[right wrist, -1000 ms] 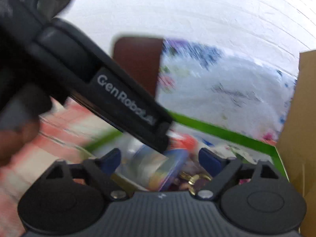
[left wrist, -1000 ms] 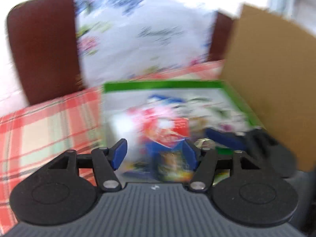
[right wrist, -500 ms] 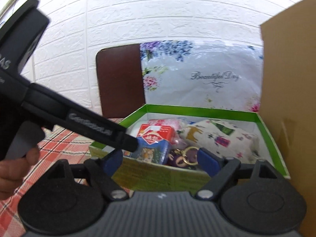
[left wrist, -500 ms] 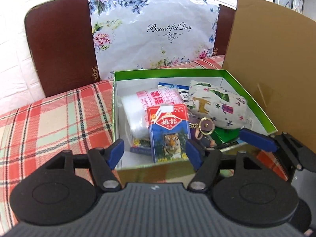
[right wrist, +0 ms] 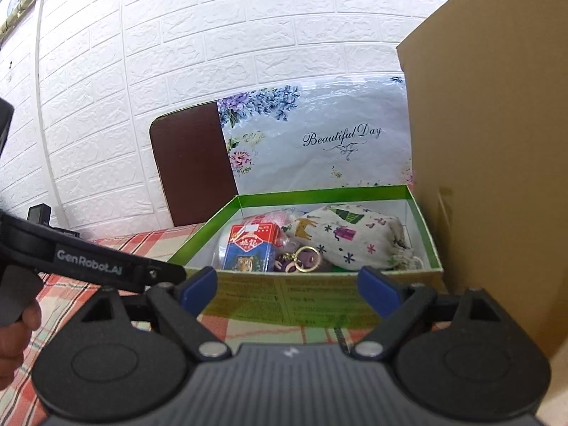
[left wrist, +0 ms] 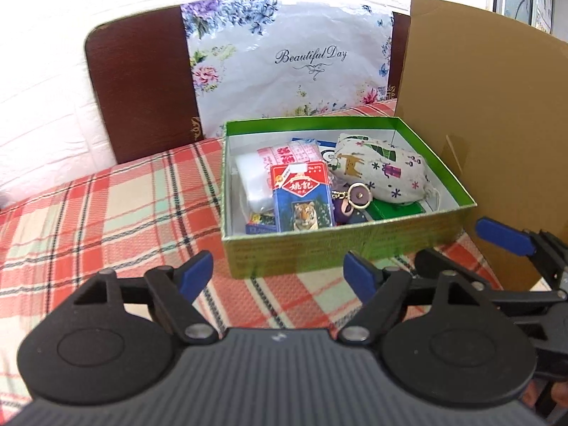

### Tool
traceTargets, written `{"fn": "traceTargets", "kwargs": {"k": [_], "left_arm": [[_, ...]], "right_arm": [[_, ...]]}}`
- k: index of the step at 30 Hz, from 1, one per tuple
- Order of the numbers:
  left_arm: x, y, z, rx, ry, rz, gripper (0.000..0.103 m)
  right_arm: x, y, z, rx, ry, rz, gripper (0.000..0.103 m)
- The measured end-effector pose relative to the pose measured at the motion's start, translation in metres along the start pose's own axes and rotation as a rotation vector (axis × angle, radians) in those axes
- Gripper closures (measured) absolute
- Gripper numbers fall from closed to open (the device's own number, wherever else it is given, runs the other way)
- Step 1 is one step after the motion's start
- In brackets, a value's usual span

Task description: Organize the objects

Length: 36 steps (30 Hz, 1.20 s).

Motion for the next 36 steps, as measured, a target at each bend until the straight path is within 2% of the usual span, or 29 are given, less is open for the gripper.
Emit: {"fn": "traceTargets", "kwargs": {"k": [9,22,29,36], "left_arm": [[-0.019,-0.031,0.003,0.042,0.002,-0.028,0.011],[-0.038,-0.061,0.011,0.081,-0.013,-0.058,0.007],[-0.049,-0.071,0.015,0.101,-0.019,-0.053,0.0],[-0.053,-0.082,0.015,0.12,-0.013,-0.069,0.0]], "right_arm": [[-0.01,-0.032,0.005,0.021,0.067,0.037,0.0],[0.003,-0.072,0.037,0.042,0.024,-0.03,0.0],[0.004,-0.082,0.041,0.055,0.067,-0.021,0.0],[0.004,-0.093,0.05,0.054,0.055,-0.025,0.0]]}}
Point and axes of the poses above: each gripper's, at about its wrist camera, not at the fingertips, and y roughly the way its jaws point, z to its left, x to its top, the point moved 8 cm from there along y, roughly the way its jaws point, and after that the axes turned 1 degree about y, right-handed, at the moved point
